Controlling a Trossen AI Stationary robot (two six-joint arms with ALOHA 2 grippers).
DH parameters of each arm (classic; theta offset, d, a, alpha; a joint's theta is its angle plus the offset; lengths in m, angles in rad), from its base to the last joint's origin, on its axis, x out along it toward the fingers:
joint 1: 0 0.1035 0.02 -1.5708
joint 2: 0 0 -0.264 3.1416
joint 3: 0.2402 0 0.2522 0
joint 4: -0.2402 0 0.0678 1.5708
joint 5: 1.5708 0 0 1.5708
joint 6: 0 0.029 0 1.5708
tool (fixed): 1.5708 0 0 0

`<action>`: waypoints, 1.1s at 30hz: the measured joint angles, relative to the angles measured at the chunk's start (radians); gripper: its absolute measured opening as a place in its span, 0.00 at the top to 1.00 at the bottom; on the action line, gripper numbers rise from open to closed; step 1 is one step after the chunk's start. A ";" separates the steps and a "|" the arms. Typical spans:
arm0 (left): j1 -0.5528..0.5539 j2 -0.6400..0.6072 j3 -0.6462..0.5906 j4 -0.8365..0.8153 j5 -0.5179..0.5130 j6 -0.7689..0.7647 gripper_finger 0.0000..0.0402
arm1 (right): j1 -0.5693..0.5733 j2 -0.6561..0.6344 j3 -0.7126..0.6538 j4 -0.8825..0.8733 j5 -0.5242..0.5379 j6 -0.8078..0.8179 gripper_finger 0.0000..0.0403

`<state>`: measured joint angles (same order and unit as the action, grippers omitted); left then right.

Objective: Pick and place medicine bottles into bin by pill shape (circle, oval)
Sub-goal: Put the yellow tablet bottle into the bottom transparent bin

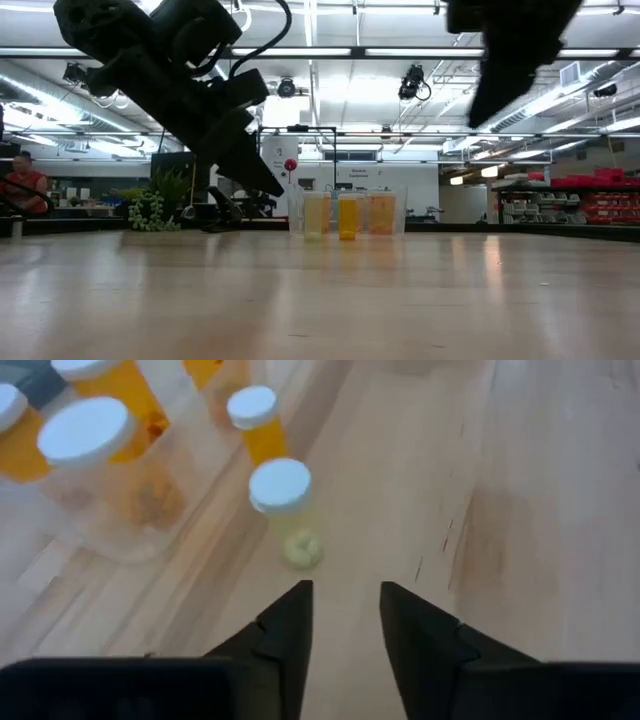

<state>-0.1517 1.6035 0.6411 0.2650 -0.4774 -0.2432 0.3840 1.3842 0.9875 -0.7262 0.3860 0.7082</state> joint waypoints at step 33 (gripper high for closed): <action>0.140 0.306 0.011 0.433 0.097 0.087 0.37 | -0.171 0.009 0.001 0.210 -0.062 -0.402 0.60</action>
<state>-0.0120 1.9094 0.6518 0.6981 -0.3801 -0.1562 0.2127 1.3930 0.9882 -0.5158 0.3244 0.3061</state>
